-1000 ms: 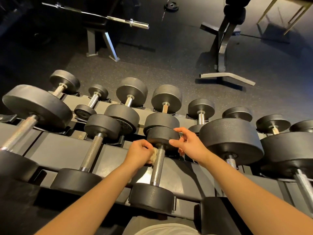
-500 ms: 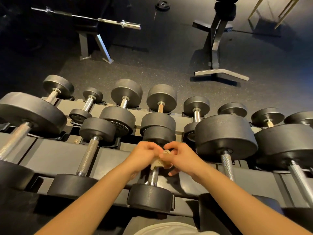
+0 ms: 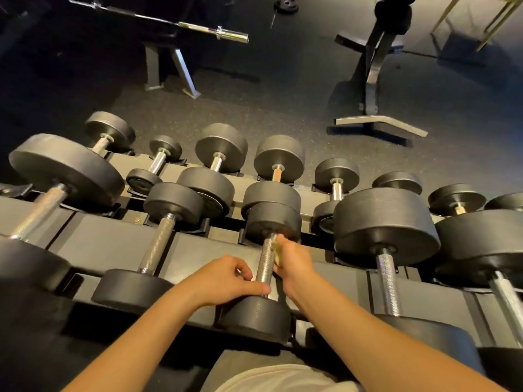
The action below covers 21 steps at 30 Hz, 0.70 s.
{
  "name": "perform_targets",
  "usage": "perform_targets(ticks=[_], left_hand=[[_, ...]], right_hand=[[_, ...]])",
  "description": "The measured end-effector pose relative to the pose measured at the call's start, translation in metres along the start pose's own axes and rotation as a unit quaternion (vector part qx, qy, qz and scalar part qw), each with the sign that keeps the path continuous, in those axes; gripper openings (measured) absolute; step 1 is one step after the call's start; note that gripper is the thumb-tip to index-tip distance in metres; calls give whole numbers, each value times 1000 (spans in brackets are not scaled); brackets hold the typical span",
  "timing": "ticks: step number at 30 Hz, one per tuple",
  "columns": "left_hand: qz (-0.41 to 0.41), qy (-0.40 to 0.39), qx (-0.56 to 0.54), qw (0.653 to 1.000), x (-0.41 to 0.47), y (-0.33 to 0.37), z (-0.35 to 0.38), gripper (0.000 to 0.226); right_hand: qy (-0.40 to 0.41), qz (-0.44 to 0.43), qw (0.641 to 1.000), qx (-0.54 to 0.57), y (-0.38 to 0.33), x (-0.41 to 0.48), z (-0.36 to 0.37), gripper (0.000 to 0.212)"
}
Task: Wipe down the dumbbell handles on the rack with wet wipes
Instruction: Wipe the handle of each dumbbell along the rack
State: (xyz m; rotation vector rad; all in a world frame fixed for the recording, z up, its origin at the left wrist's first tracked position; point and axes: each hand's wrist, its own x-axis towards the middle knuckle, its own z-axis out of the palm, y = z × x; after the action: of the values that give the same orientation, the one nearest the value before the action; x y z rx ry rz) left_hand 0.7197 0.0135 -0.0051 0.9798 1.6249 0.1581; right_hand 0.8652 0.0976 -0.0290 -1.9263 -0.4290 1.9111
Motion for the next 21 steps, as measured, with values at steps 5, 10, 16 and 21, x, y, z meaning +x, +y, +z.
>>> perform_targets(ticks=[5, 10, 16, 21], left_hand=[[22, 26, -27, 999, 4, -7, 3, 72], [25, 24, -24, 999, 6, -8, 5, 75], [18, 17, -25, 999, 1, -10, 7, 96], [38, 22, -28, 999, -9, -13, 10, 68]], right_hand=[[-14, -56, 982, -181, 1, 1, -17, 12], [-97, -89, 841, -525, 9, -13, -38, 12], [-1, -72, 933, -353, -21, 9, -29, 13], [1, -11, 995, -98, -4, 7, -8, 12]])
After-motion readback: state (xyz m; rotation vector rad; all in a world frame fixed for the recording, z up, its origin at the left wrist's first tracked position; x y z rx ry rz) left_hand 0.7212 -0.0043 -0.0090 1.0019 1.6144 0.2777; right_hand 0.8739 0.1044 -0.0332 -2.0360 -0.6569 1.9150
